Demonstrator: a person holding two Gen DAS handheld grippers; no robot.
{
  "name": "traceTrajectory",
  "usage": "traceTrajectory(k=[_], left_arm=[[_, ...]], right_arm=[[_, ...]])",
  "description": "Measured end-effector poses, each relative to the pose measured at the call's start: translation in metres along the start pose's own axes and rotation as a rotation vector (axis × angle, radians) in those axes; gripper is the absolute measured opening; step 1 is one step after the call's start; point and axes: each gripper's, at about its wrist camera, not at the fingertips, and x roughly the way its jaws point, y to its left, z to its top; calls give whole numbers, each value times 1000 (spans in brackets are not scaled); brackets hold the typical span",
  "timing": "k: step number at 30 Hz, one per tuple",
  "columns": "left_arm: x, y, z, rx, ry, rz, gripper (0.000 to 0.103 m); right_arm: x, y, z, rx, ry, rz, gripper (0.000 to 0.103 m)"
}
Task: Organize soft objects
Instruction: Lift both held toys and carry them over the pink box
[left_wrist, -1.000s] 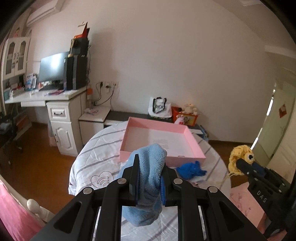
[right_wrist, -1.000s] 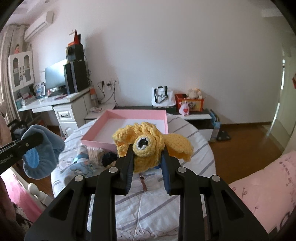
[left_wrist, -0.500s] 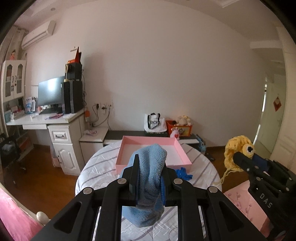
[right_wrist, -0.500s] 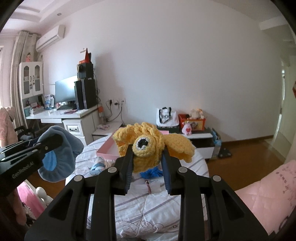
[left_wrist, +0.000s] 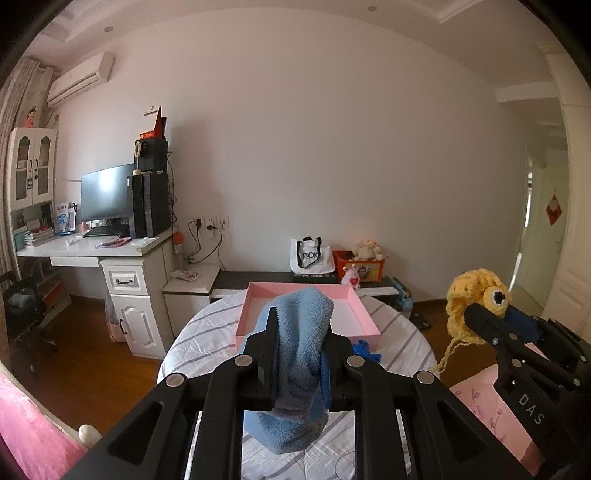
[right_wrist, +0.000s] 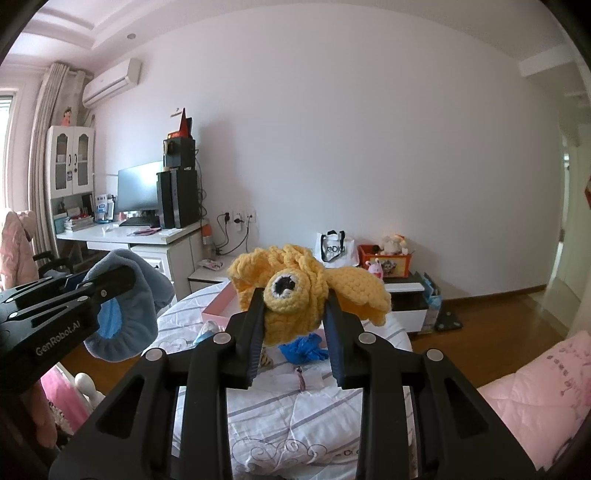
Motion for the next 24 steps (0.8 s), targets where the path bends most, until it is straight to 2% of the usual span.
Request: traceTrajectory(k=[16,24], left_arm=[[-5,0,-3,1,14,-4,14],[17,1,15,-4,40,-5,14]], right_arm=[[5,-6,-2,0,11,-1,28],[21,-3,0,2,35,-7,28]])
